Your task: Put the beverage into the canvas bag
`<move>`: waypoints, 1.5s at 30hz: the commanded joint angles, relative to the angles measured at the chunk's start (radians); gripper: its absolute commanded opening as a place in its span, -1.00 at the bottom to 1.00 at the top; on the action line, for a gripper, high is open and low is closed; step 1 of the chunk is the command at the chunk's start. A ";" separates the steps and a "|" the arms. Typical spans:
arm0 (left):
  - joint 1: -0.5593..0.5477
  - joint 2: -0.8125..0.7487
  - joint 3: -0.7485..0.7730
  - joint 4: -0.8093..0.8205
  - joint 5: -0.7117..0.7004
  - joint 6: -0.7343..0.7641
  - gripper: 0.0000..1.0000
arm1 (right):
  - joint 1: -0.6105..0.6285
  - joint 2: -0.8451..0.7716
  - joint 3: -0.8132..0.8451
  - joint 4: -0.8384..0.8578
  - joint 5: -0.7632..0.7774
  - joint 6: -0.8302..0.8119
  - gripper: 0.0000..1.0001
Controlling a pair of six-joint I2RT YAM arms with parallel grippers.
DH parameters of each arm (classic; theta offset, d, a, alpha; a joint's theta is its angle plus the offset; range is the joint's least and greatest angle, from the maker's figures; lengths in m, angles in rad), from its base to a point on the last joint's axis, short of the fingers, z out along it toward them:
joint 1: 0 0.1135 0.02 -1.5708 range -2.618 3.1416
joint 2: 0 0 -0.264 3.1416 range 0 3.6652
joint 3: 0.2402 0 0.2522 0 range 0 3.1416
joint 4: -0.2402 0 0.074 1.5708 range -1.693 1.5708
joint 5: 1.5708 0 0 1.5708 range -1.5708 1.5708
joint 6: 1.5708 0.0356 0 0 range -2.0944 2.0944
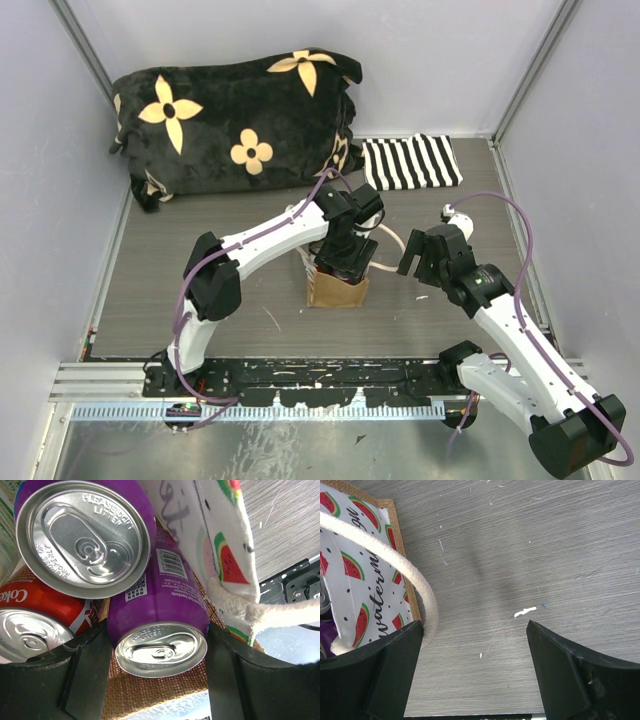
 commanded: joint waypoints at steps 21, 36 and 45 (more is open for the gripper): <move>-0.062 -0.077 0.072 0.028 0.090 0.080 0.96 | -0.003 0.004 0.012 0.035 -0.008 0.000 0.80; -0.066 -0.154 0.118 0.030 0.033 0.145 0.96 | -0.004 0.045 0.032 0.057 -0.020 -0.015 0.80; -0.028 -0.235 0.095 0.064 0.070 0.192 0.39 | -0.004 0.093 0.092 0.059 -0.011 -0.047 0.80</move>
